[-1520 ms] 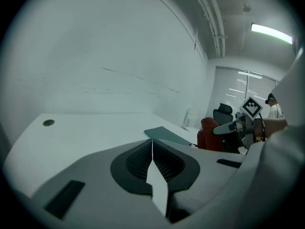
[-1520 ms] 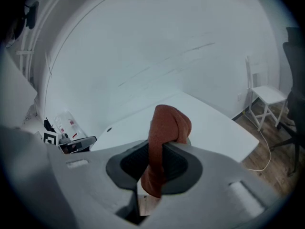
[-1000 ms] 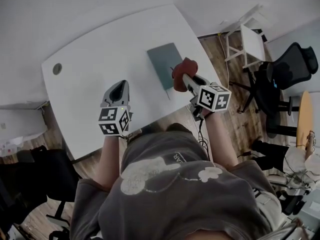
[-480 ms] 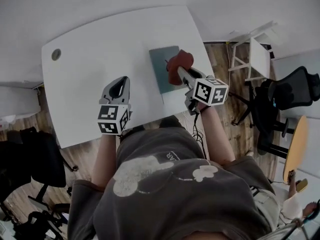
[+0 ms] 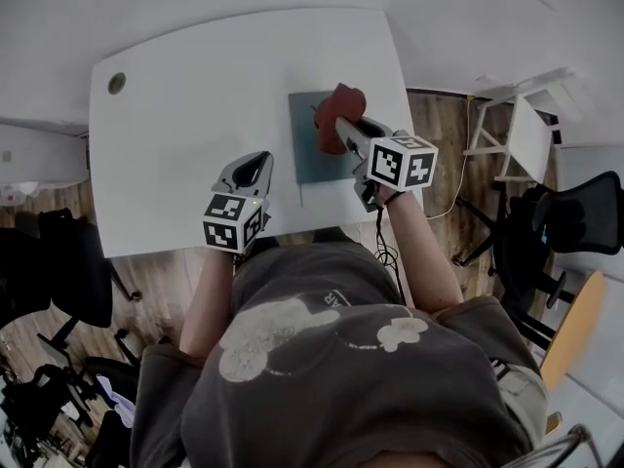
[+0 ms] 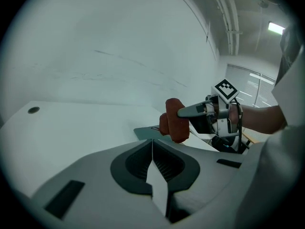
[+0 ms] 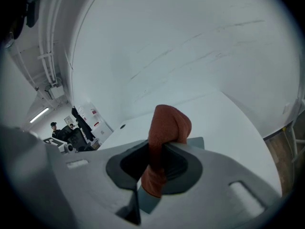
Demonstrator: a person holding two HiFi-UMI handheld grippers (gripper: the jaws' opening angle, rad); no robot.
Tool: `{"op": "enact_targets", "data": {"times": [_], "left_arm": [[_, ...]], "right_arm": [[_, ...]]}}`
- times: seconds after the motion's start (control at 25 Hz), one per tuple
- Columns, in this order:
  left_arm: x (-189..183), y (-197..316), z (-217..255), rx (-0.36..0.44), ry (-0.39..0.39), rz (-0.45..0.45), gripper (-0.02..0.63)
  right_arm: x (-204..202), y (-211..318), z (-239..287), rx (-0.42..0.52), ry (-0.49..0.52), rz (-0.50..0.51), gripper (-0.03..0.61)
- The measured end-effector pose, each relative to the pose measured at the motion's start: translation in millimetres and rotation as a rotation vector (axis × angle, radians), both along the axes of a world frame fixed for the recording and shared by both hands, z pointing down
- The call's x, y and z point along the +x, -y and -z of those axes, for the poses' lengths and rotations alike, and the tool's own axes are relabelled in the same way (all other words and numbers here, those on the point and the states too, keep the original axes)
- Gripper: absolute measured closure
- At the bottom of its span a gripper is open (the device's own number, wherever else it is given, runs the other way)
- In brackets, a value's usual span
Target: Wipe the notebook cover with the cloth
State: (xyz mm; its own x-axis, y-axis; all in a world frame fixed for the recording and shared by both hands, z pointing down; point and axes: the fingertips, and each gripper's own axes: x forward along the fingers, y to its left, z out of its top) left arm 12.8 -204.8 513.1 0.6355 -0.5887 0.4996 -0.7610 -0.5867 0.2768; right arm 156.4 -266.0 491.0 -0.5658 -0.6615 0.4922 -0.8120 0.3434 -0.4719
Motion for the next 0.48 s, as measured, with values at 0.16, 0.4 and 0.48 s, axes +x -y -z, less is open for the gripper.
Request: {"op": "enact_targets", "data": {"times": [0.16,0.4,0.48], "left_arm": [[24,-1,-13,-0.051,0.02,-0.01,0.615],[50,-9,-35,-0.135,0.066,-0.038,0.615],[60,-13,-43,-0.162,0.072,-0.049,0.615]], "right_arm": [[1,11,-5,-0.004,0.02,0.07,0.518],[-9,31,-5,0.006,0.05,0.162,0.518],[-11,36,-8,0.006,0.051,0.189,0.518]]}}
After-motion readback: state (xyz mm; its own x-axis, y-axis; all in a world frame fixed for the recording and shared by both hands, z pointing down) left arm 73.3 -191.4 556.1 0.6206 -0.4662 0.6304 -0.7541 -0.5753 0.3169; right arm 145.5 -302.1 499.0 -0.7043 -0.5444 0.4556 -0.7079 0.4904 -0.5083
